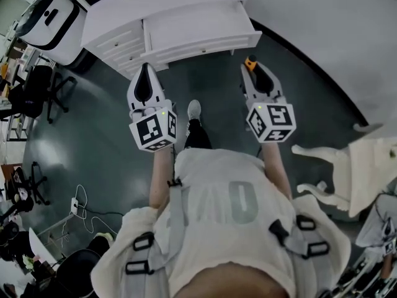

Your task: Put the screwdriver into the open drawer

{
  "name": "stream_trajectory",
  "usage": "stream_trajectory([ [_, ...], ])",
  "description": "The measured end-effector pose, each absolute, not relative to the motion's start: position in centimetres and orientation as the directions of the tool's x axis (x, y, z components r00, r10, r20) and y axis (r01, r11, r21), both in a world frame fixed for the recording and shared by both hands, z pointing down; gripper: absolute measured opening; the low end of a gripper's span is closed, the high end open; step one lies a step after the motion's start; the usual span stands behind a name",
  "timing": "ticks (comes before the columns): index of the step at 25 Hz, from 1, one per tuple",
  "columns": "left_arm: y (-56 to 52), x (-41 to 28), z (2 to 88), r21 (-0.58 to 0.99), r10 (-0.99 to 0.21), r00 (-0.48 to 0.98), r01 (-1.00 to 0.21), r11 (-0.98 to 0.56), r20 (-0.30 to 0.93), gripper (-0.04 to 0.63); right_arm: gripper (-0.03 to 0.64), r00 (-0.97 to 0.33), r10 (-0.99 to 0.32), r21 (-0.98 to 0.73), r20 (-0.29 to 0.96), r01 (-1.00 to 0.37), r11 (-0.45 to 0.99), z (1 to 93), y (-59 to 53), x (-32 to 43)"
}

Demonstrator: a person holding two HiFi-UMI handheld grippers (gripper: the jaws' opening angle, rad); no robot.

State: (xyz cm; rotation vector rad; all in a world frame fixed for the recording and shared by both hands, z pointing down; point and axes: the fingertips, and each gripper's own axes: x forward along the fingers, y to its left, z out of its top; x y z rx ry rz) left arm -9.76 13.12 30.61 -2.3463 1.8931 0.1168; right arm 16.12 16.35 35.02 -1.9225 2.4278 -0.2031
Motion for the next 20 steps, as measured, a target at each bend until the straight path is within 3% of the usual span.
stream_trajectory([
  [20,-9.1,-12.4,31.8,-0.022,-0.954,0.292,-0.957,-0.291,-0.067,0.005,0.103,-0.191,-0.969,-0.124,0.159,-0.977,0.172,35.7,-4.2,11.8],
])
